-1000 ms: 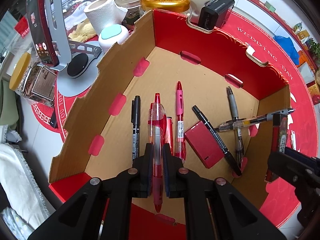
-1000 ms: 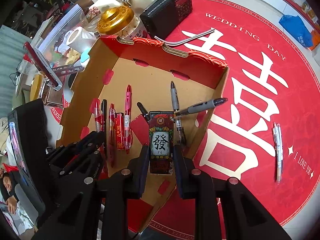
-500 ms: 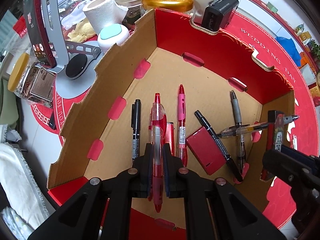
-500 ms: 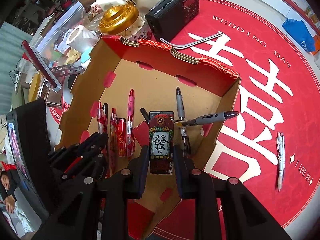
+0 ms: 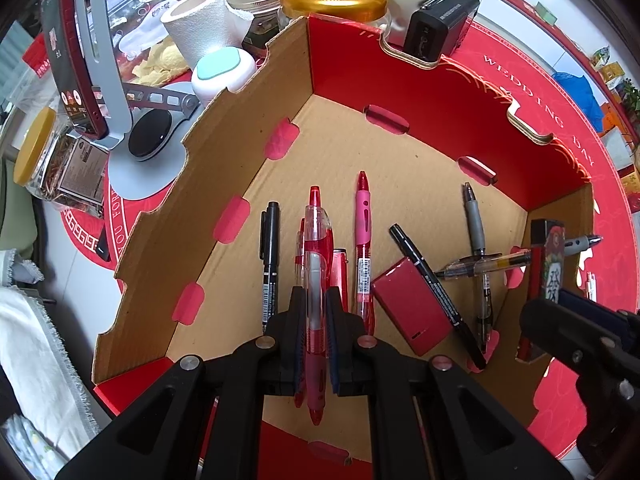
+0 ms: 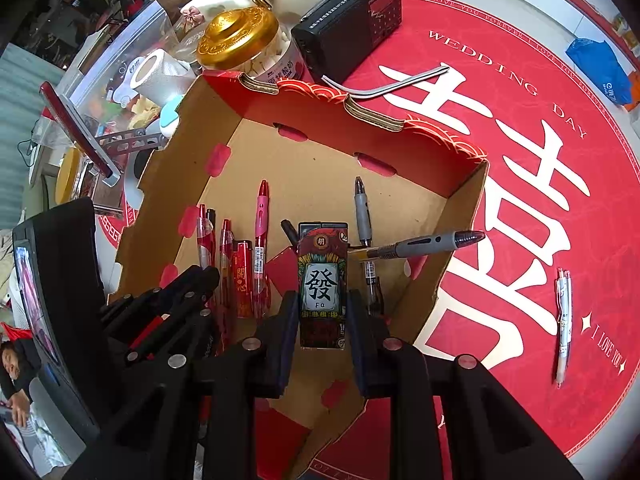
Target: Organize rigid objects
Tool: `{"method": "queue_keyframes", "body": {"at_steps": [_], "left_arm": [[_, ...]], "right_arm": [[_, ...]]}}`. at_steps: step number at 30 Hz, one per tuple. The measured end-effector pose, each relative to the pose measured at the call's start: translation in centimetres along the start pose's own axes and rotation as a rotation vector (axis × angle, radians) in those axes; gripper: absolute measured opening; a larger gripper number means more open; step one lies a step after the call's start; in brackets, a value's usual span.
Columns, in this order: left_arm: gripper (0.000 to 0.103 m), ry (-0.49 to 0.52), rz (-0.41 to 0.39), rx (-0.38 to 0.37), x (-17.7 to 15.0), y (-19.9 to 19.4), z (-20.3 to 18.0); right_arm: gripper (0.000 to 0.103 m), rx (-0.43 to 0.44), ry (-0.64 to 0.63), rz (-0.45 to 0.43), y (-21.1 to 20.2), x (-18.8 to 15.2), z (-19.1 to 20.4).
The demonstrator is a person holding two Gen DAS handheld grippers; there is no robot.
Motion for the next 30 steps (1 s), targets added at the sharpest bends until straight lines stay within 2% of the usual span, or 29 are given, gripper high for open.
{"method": "queue_keyframes", "body": {"at_steps": [30], "left_arm": [[0.01,-0.001,0.016,0.01,0.5,0.9,0.2]], "right_arm": [[0.025,0.0,-0.012,0.018,1.2,0.8,0.2]]}}
Point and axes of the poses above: each gripper's, at about its wrist camera, not at the fingertips, and y roughly the way its jaws point, z to its left, x to its top, the point moved 9 cm from there along y, roughly the way its jaws point, and after that the axes turned 8 degrees about -y, right-handed, at the moved point
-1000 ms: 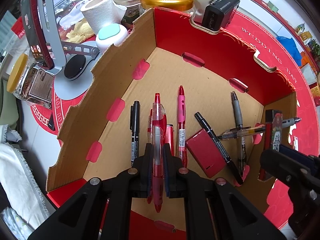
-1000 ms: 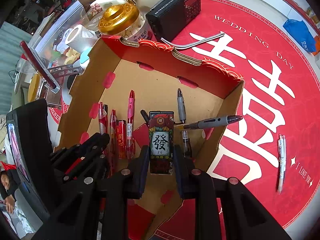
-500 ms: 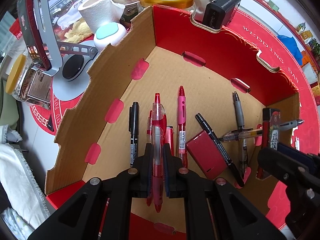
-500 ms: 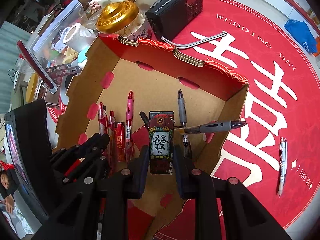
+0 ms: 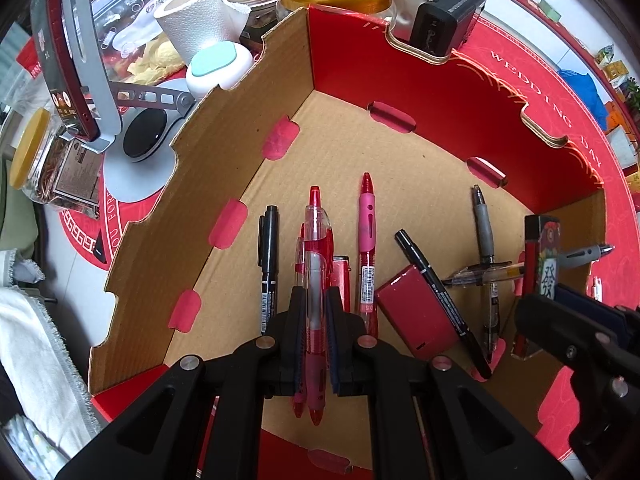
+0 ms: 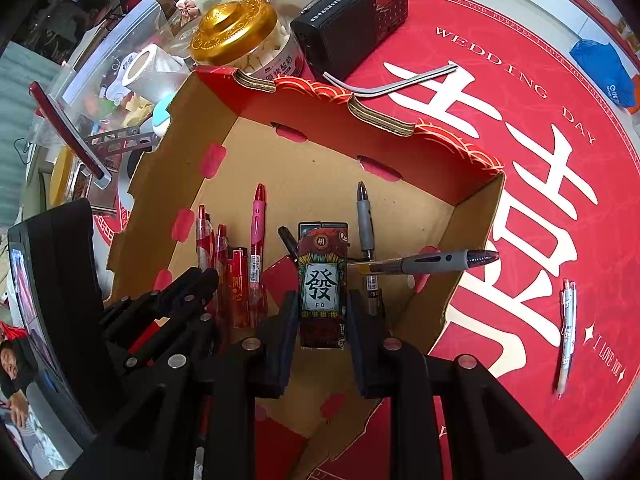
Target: Organize rigid objects
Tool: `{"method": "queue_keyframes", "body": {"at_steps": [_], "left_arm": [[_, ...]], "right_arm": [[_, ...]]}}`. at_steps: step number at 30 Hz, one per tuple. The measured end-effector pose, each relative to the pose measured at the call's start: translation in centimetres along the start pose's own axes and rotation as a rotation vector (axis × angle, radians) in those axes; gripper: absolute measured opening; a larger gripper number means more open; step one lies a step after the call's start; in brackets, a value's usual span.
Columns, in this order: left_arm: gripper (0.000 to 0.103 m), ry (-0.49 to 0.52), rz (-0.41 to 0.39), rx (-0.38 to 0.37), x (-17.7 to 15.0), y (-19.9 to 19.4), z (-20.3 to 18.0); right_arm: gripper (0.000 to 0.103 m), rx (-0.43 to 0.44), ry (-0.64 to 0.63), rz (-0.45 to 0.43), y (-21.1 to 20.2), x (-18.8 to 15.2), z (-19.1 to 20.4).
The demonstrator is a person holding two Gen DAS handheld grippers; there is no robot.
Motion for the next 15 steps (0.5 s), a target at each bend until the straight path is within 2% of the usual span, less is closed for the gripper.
{"method": "queue_keyframes", "body": {"at_steps": [15], "left_arm": [[0.01,-0.006,0.014,0.007,0.23,0.81,0.52]], "right_arm": [[0.025,-0.013,-0.011,0.015,0.69,0.31,0.04]]}}
Point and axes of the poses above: each gripper's, at about its wrist camera, not at the fingertips, and y roughly the way its jaws point, z to its left, x to its top, the point moved 9 cm from there along y, roughly the way its jaws point, and after that the axes turned 8 degrees about -y, right-handed, at the moved point
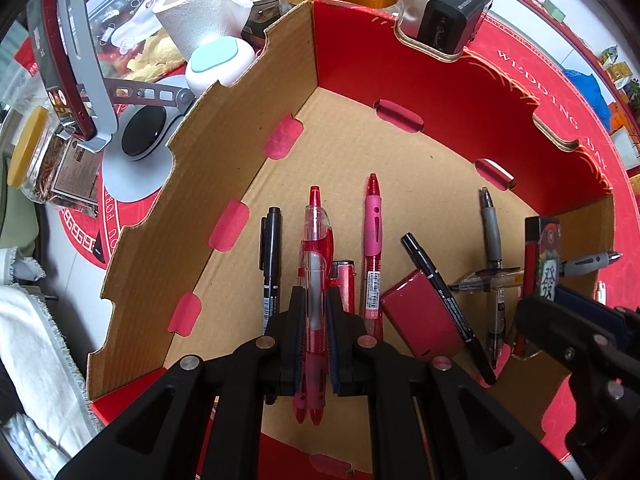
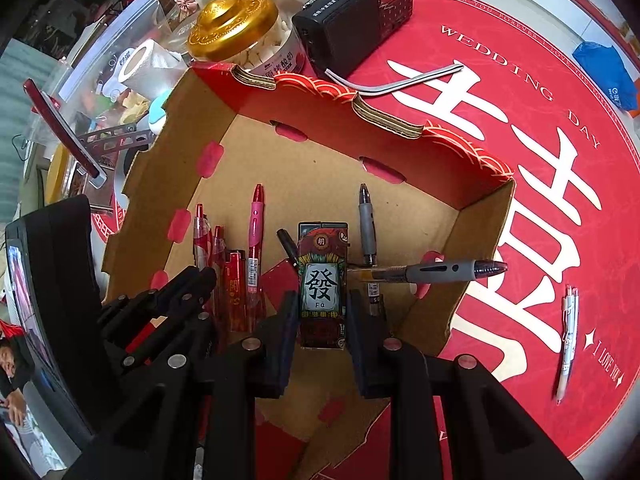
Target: Organize rigid objects
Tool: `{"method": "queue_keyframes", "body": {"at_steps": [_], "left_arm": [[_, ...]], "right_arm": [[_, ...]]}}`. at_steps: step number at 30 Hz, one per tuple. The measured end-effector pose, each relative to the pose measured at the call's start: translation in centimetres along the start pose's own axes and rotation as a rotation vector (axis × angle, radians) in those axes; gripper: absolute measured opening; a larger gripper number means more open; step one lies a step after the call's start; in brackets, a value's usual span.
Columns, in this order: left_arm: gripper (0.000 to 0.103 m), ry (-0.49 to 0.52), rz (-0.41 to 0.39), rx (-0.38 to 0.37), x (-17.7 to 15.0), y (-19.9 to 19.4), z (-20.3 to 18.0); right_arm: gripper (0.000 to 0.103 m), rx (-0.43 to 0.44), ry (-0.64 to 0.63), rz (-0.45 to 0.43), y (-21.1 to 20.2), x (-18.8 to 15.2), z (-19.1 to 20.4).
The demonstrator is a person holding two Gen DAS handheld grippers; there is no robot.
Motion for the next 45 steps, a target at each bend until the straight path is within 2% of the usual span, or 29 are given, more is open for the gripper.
{"method": "queue_keyframes", "body": {"at_steps": [5,6,7,8,9,10,11,16,21,24,26,30,34,36,40,45], "left_arm": [[0.011,-0.002,0.026,-0.012,-0.1,1.0,0.2],[0.013,0.003,0.043,-0.023,-0.3,1.4,0.1],[0.032,0.008,0.063,-0.036,-0.5,1.8,-0.1],[0.069,0.009,0.078,-0.04,-0.6,2.1,-0.1],[0.086,0.007,0.085,-0.042,-0.7,2.2,-0.1],[0.099,-0.011,0.079,-0.071,-0.7,2.2,0.0],[0.103,-0.026,0.073,-0.089,-0.6,2.1,0.2],[0.103,0.003,0.021,-0.043,-0.6,1.8,1.1],[0.103,0.014,-0.005,-0.09,-1.6,-0.1,0.4],[0.103,0.046,-0.009,-0.136,-2.7,-1.6,-1.6],[0.103,0.074,-0.006,-0.181,-3.6,-2.7,-3.6],[0.103,0.126,-0.019,-0.294,-6.5,-5.6,-8.4],[0.103,0.203,-0.021,-0.394,-9.5,-8.7,-16.0],[0.103,0.222,0.003,-0.391,-10.9,-8.4,-19.1],[0.103,0.211,0.061,-0.339,-13.3,-5.1,-24.2],[0.103,0.158,0.062,-0.288,-13.1,-0.7,-28.0]], "right_arm": [[0.025,-0.011,0.009,0.013,0.6,0.0,-0.5],[0.025,-0.01,0.01,0.012,0.6,0.0,-0.5],[0.026,-0.004,0.01,0.014,0.7,0.0,-0.5],[0.035,0.005,0.007,0.018,0.7,0.0,-0.4],[0.048,0.011,0.005,0.021,0.6,0.1,-0.3],[0.074,-0.006,0.002,0.01,0.3,0.1,-0.4],[0.082,-0.024,-0.004,-0.023,-0.3,0.3,-0.6],[0.083,0.004,-0.02,-0.067,-2.5,0.2,-0.3],[0.083,-0.037,-0.001,-0.112,-4.8,-2.0,-2.7],[0.083,-0.096,0.047,-0.117,-6.0,-4.5,-6.6],[0.083,-0.153,0.105,-0.114,-6.4,-6.4,-10.0],[0.083,-0.22,0.262,-0.044,-6.2,-11.4,-16.6],[0.083,-0.236,0.441,-0.022,-6.9,-16.7,-21.9],[0.083,-0.244,0.495,0.002,-6.8,-19.1,-24.0],[0.083,-0.232,0.556,0.045,-6.4,-23.0,-27.1],[0.083,-0.2,0.595,0.043,-6.7,-25.7,-30.2]]}}
Point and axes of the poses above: each gripper's, at about its wrist camera, not at the fingertips, and y roughly the way its jaws point, z to its left, x to its top, the point moved 9 cm from there along y, roughly the way its jaws point, and after that the axes turned 8 degrees about -y, right-handed, at the moved point
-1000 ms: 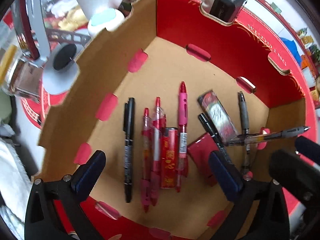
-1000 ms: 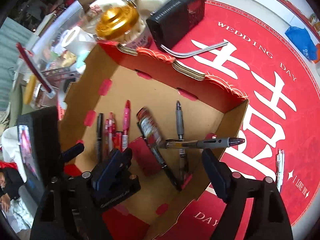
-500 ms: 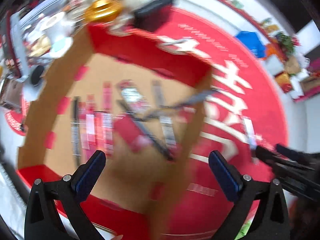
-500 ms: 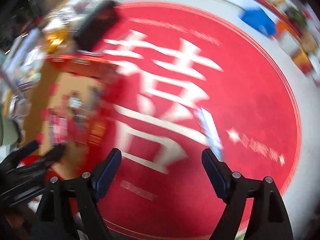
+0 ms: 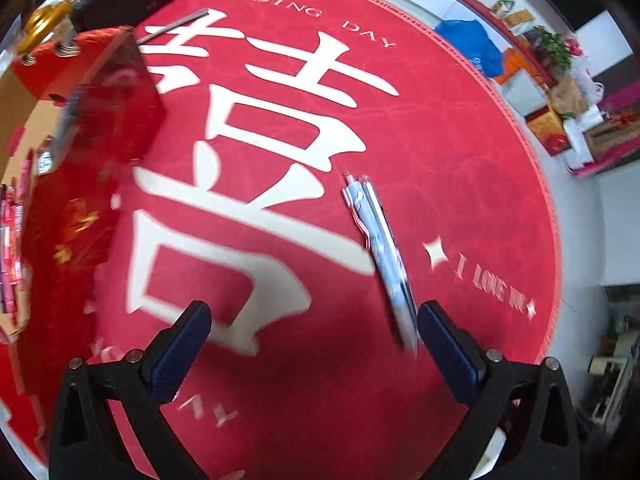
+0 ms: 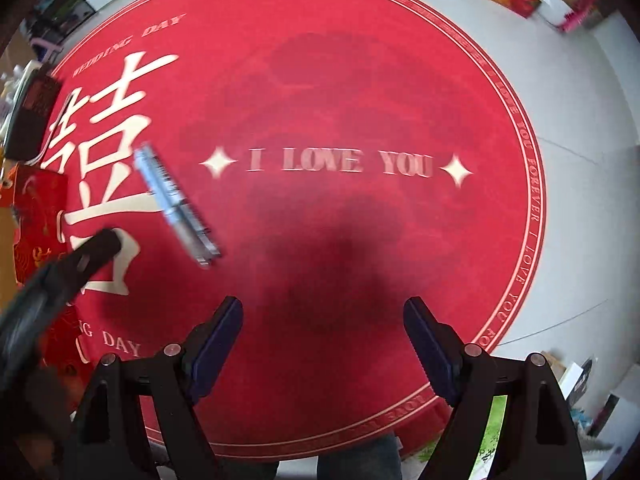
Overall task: Organize rigid objects
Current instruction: 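Move both tools back over the mat toward the last two pens, then close right tool on the silver pen while left tool reaches for the blue patterned pen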
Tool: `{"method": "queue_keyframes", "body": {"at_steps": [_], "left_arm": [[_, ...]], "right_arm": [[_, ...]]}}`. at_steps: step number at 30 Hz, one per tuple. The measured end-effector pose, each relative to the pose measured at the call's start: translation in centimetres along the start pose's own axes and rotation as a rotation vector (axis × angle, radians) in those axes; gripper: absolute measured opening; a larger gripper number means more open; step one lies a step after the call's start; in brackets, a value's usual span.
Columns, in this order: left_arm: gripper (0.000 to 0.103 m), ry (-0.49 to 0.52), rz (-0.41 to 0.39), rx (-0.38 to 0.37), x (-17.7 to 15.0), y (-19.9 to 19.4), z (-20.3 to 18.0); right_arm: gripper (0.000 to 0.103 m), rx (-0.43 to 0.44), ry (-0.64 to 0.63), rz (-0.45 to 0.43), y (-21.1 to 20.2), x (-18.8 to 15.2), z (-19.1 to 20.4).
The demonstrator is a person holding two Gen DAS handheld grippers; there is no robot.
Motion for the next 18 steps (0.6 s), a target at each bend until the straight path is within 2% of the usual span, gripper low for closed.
{"method": "queue_keyframes", "body": {"at_steps": [10,16,18], "left_arm": [[0.103,-0.023,0.019,0.108,-0.3,3.1,0.1],[0.103,0.002,-0.002,0.122,0.8,3.0,0.6],[0.103,0.012,-0.023,0.166,1.3,2.7,1.0]], "right_arm": [[0.083,0.05,0.0,0.009,0.8,0.5,-2.7],[0.083,0.072,-0.044,-0.005,0.9,1.7,-1.0],[0.083,0.076,-0.082,-0.013,1.1,2.7,0.4]]}}
Point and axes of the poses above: each gripper's, at about its wrist camera, not at the fingertips, and y roughly the way its jaws point, z to its left, x to its top, the point moved 9 cm from there along y, roughly the way its jaws point, and after that the axes turned 8 degrees about -y, right-handed, at the moved point
